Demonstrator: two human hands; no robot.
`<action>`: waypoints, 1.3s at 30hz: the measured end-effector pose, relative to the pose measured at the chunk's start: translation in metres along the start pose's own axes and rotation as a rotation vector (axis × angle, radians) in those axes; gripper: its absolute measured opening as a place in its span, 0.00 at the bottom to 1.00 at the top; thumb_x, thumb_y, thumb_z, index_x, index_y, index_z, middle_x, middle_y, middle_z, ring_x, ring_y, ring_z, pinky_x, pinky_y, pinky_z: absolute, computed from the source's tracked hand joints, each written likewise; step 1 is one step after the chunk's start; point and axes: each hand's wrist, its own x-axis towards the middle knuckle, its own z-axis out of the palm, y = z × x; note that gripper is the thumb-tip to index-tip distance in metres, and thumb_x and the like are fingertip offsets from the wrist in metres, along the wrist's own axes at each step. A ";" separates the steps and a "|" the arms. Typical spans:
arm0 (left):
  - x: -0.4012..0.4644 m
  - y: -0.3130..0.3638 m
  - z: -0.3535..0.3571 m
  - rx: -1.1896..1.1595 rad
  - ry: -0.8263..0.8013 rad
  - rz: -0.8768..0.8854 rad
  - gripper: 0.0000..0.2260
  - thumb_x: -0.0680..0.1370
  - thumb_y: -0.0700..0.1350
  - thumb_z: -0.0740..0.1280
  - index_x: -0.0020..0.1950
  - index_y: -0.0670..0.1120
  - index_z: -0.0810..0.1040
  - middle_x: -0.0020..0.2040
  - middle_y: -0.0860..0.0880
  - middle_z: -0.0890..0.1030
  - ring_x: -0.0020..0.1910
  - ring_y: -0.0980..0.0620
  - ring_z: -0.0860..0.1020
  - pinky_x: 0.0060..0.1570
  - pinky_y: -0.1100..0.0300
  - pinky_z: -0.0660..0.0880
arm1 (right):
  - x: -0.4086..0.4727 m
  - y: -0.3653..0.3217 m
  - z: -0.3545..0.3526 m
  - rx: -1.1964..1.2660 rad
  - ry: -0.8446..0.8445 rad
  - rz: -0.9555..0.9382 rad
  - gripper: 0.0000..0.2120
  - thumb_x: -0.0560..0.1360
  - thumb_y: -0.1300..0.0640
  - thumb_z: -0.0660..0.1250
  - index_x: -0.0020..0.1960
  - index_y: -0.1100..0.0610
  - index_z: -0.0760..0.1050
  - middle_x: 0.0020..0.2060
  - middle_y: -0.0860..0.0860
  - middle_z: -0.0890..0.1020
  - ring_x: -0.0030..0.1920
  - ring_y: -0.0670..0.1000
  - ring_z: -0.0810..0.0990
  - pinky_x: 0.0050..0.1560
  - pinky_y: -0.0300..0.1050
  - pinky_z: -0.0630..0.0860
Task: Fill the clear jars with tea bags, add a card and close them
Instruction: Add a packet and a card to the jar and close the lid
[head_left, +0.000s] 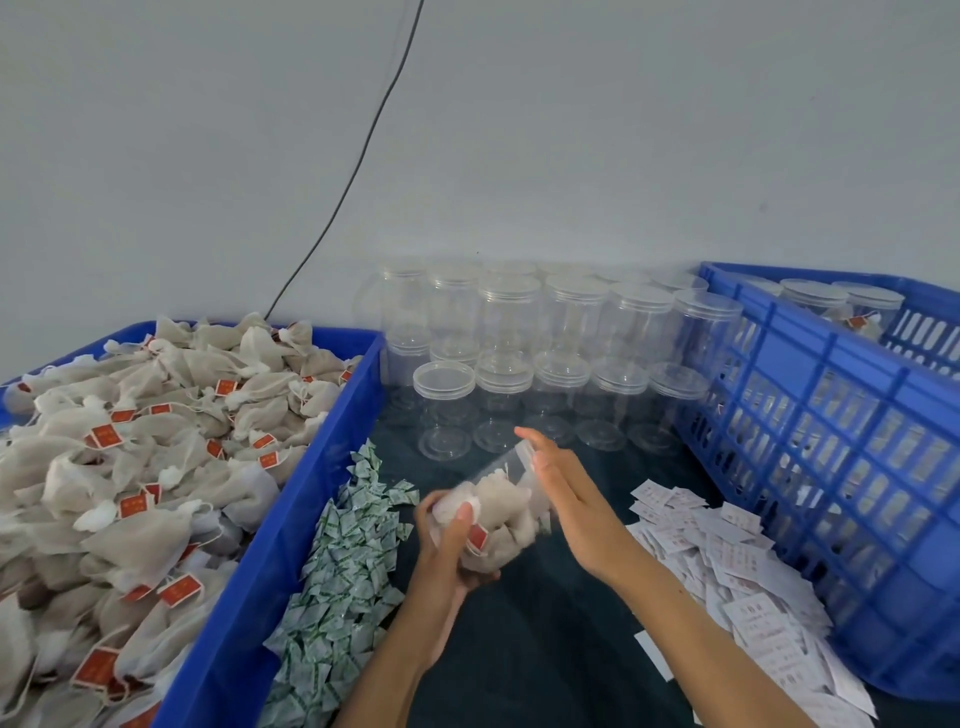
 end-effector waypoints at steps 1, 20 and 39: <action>0.001 -0.001 -0.001 0.032 0.018 0.054 0.21 0.76 0.56 0.68 0.64 0.52 0.66 0.61 0.45 0.77 0.49 0.52 0.80 0.41 0.57 0.77 | 0.007 0.005 0.002 -0.010 0.020 0.034 0.27 0.76 0.33 0.46 0.72 0.38 0.63 0.63 0.37 0.69 0.65 0.29 0.64 0.58 0.22 0.60; 0.001 0.002 0.004 -0.638 -0.337 -0.410 0.28 0.69 0.64 0.67 0.54 0.42 0.83 0.47 0.38 0.78 0.38 0.40 0.78 0.24 0.61 0.71 | 0.021 -0.037 -0.011 -0.275 -0.150 -0.195 0.28 0.70 0.30 0.63 0.68 0.34 0.66 0.60 0.33 0.70 0.63 0.36 0.69 0.54 0.25 0.68; 0.004 -0.007 0.004 -0.605 -0.189 -0.173 0.30 0.77 0.65 0.55 0.58 0.41 0.82 0.50 0.38 0.82 0.41 0.44 0.84 0.33 0.56 0.82 | 0.016 -0.030 0.036 0.238 0.001 -0.069 0.54 0.57 0.55 0.83 0.73 0.39 0.55 0.63 0.44 0.73 0.59 0.40 0.77 0.53 0.32 0.75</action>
